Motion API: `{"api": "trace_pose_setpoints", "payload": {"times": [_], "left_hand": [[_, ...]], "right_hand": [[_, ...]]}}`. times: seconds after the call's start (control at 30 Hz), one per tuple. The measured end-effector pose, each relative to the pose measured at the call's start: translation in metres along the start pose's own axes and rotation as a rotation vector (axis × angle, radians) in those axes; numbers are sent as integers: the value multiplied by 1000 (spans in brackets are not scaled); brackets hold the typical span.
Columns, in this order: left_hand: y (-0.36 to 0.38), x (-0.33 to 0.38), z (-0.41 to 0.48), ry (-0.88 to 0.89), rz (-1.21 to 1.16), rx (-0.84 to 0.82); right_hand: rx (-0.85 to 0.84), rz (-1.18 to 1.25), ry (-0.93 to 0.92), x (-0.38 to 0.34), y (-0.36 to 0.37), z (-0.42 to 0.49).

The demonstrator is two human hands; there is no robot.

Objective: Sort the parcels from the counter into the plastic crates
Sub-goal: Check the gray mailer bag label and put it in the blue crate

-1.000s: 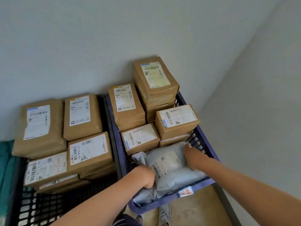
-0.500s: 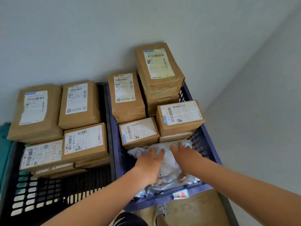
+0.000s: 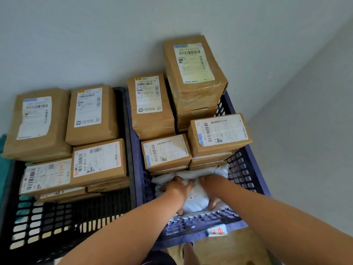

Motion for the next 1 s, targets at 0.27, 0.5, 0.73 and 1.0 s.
{"api": "trace_pose_setpoints", "payload": {"times": [0.27,0.5,0.73,1.0], "left_hand": [[-22,-1,-19,89,-52,304],[18,-2,13,37,-158,65],[6,-7,7,53,-157,-9],[-52,-14,-91,250,-461,538]], "right_hand": [[85,26,-54,-10,-23,-47],[53,-32,4,-7,2,-26],[6,243,59,-4,0,-33],[570,1644,87,12,-18,-75]]}}
Point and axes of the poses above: each hand's wrist, its own z-axis towards the middle knuckle, its own y-axis out of the palm, x = y × z, the point moved 4 cm from there along z, towards the middle knuckle, and after that the axes turned 7 degrees about -y, right-handed, at the moved point
